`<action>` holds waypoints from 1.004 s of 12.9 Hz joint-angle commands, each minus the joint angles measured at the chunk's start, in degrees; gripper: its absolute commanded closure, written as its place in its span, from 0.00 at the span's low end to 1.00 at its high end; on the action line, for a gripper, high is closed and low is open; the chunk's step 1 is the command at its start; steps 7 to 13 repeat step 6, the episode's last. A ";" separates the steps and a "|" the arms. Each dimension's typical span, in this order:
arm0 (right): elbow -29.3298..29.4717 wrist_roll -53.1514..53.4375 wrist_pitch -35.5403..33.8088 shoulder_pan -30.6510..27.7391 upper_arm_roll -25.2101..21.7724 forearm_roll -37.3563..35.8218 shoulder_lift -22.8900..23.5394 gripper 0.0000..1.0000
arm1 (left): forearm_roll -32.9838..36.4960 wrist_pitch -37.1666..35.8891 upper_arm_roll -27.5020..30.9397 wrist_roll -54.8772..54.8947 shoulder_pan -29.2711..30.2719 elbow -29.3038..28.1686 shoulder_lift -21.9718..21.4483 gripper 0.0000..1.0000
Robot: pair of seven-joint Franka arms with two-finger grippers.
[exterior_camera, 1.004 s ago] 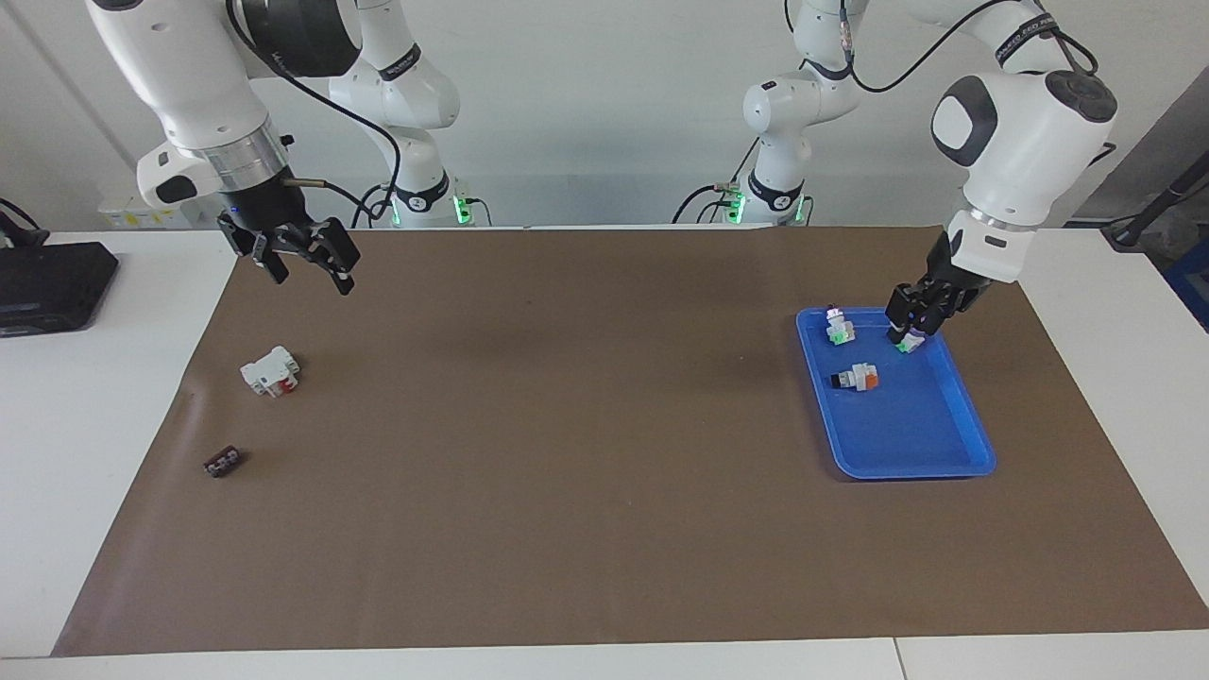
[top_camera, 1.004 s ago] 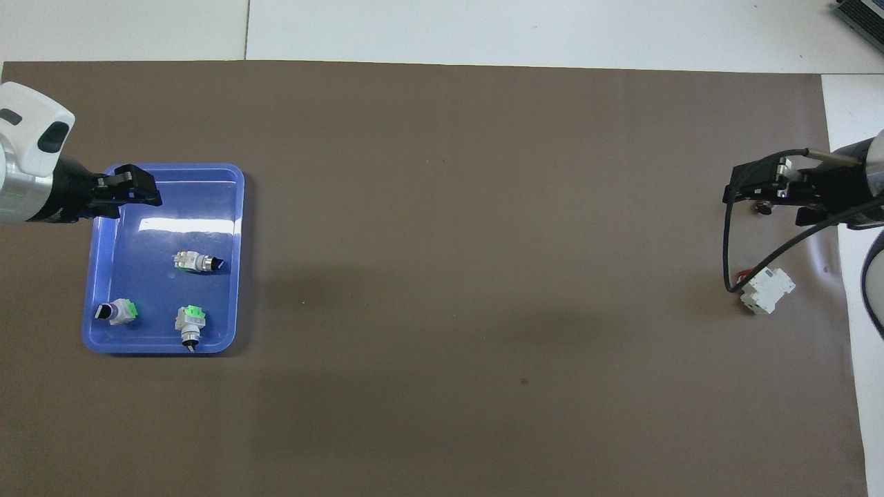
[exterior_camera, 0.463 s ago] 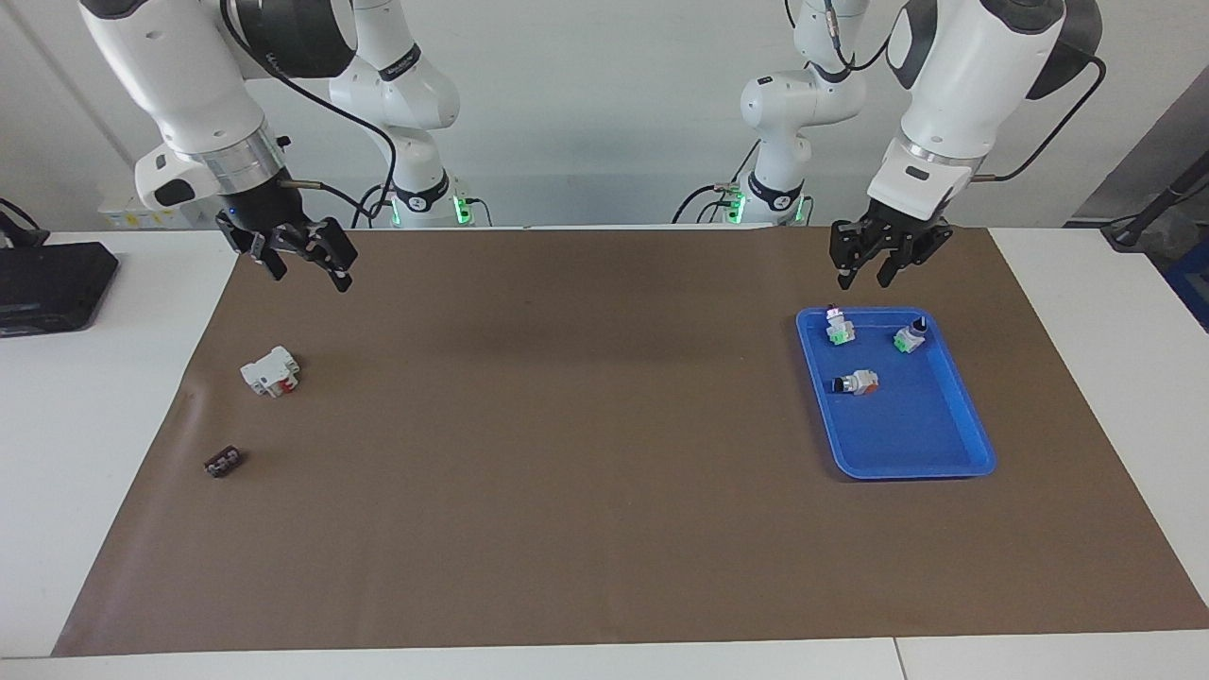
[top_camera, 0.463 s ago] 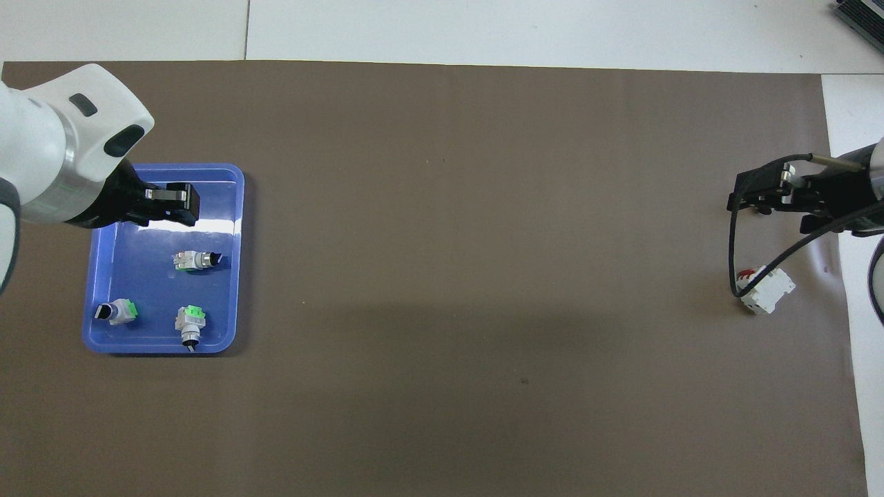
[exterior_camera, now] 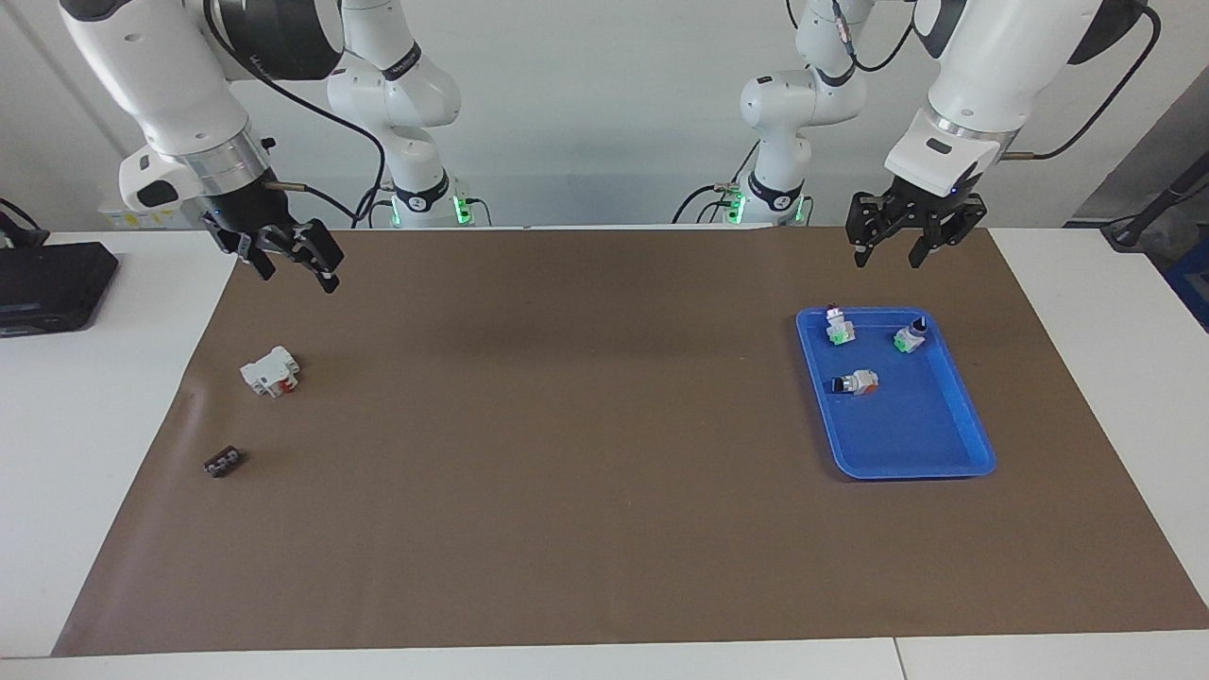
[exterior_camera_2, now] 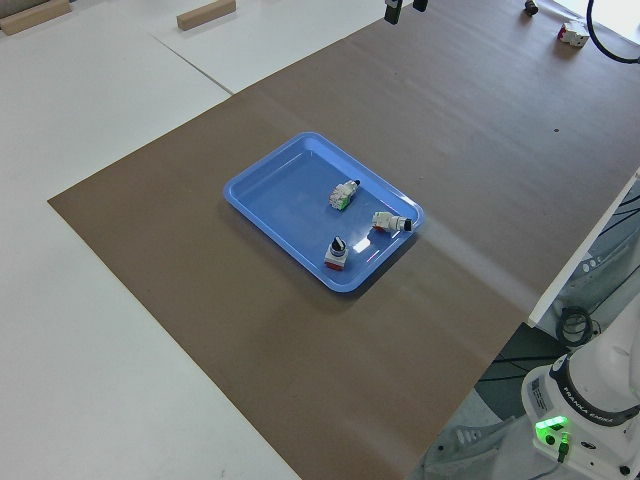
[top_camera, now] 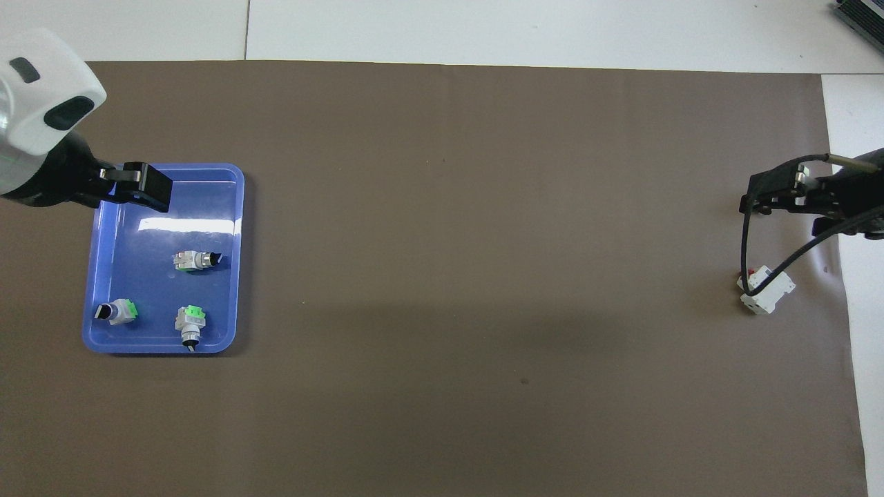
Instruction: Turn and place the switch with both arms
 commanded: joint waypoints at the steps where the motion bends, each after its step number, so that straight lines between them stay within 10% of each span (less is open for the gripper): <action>1: 0.44 -7.47 -4.26 3.96 -6.32 -0.68 -1.49 0.00 | 0.53 5.35 -0.05 0.30 0.74 -2.89 -1.06 0.00; 13: 2.98 -8.12 -6.11 2.06 -3.47 -0.85 -1.15 0.00 | 0.53 5.72 0.04 0.38 1.01 -2.97 -1.06 0.00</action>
